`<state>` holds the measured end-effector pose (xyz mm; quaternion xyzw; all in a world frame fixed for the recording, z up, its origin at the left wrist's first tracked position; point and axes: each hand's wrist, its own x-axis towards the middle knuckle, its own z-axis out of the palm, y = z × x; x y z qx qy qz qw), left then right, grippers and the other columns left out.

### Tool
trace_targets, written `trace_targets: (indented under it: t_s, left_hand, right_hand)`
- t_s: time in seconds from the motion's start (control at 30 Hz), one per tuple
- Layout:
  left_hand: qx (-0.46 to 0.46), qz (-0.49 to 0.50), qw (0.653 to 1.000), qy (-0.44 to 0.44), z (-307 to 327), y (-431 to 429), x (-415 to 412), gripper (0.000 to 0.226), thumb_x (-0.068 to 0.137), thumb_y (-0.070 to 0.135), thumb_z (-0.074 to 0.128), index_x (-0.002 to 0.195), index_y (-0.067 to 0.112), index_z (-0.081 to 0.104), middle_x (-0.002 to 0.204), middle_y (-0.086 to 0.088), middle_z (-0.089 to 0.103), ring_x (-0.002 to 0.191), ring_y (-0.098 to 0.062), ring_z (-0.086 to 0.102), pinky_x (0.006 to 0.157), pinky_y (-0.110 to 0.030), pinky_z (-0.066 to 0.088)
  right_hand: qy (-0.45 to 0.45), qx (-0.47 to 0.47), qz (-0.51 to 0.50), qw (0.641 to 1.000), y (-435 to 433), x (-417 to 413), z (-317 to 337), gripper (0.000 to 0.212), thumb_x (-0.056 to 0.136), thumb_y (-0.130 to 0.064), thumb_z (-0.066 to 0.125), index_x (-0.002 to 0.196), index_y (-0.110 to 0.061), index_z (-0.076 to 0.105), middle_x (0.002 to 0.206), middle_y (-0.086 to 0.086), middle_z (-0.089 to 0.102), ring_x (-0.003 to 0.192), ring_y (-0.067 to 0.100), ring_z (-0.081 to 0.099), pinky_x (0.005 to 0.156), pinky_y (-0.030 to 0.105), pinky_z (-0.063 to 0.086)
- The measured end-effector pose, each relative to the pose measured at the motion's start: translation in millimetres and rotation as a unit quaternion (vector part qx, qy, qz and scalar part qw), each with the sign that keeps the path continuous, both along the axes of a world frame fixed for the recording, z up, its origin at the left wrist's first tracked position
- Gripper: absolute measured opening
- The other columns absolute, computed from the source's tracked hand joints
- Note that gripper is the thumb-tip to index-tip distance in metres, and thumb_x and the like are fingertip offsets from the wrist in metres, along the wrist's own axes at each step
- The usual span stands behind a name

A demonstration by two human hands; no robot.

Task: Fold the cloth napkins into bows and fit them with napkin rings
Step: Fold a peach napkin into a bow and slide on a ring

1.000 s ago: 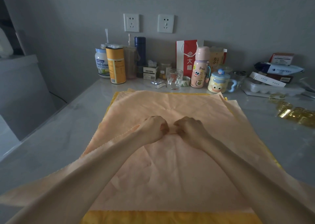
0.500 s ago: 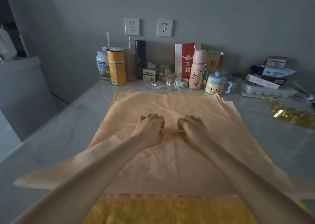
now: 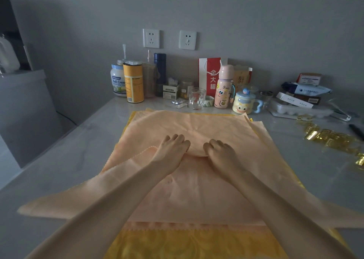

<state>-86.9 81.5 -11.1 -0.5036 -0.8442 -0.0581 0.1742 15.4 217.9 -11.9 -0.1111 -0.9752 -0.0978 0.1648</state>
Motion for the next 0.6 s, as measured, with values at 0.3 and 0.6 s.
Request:
trace_targets:
  t_s: [0.3, 0.6]
  left_hand:
    - [-0.018, 0.042, 0.986, -0.162, 4.9, 7.3, -0.6, 0.022, 0.091, 0.02, 0.045, 0.11, 0.022, 0.058, 0.121, 0.003, 0.053, 0.117, -0.018, 0.048, 0.096, -0.032, 0.031]
    - [-0.044, 0.061, 0.983, -0.169, 12.2, 13.6, -3.9, 0.024, 0.093, 0.015, 0.046, 0.108, 0.023, 0.063, 0.119, 0.002, 0.06, 0.114, -0.019, 0.05, 0.093, -0.033, 0.034]
  right_hand:
    - [-0.076, -0.16, -0.015, 0.984, -0.2, -6.9, 11.6, 0.021, 0.084, -0.008, 0.05, 0.104, -0.011, 0.057, 0.116, 0.006, 0.047, 0.105, 0.027, 0.054, 0.077, 0.027, 0.037]
    - [-0.07, -0.211, -0.085, 0.971, 14.0, -15.6, 13.3, 0.019, 0.088, -0.017, 0.048, 0.102, -0.018, 0.06, 0.116, 0.001, 0.061, 0.115, 0.024, 0.05, 0.094, 0.032, 0.032]
